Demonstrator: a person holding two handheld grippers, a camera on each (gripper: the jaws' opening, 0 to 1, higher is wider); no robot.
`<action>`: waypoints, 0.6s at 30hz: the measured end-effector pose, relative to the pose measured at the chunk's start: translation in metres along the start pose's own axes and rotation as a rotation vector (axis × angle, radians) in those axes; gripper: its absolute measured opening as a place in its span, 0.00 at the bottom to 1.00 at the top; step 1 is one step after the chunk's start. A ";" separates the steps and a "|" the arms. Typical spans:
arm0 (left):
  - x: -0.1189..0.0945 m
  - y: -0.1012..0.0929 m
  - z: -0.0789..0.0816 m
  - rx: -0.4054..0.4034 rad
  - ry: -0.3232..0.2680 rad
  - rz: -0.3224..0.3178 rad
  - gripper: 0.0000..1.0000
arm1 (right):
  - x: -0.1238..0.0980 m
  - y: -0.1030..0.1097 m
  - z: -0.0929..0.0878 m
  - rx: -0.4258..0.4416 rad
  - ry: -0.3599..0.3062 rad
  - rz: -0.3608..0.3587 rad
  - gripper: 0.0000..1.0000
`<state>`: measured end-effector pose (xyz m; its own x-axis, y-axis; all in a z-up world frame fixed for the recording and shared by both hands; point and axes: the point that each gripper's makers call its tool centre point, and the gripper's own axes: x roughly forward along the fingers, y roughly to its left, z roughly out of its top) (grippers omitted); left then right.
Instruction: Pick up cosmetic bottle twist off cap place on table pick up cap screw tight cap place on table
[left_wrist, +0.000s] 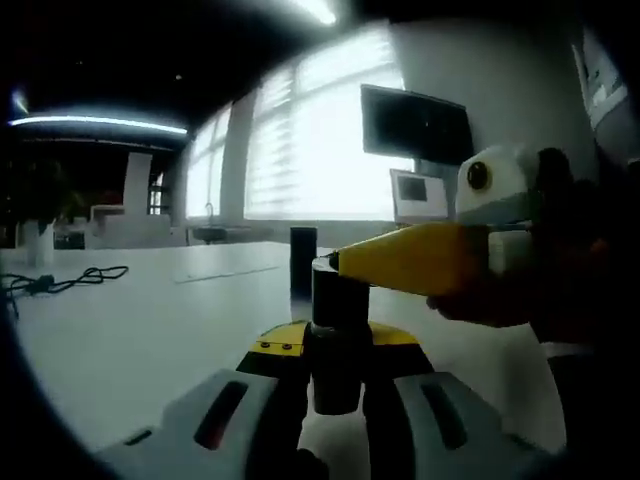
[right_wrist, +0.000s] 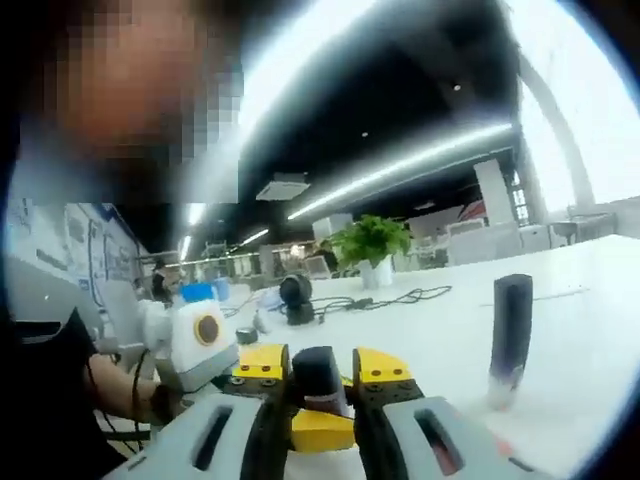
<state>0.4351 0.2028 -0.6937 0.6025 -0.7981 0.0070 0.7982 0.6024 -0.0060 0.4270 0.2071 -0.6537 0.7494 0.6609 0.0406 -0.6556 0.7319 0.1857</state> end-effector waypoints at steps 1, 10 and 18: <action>0.000 0.001 0.000 0.002 0.002 0.008 0.10 | -0.001 -0.002 -0.002 0.000 0.009 -0.031 0.16; -0.001 0.015 -0.003 0.003 0.015 0.077 0.10 | 0.008 0.010 -0.014 -0.158 0.050 -0.127 0.15; -0.001 0.014 -0.005 0.012 0.020 0.076 0.10 | 0.007 0.006 -0.016 -0.167 0.056 -0.158 0.09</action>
<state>0.4455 0.2121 -0.6983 0.6610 -0.7503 -0.0128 0.7504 0.6610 0.0065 0.4269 0.2191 -0.6676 0.8408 0.5404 -0.0310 -0.5400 0.8414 0.0203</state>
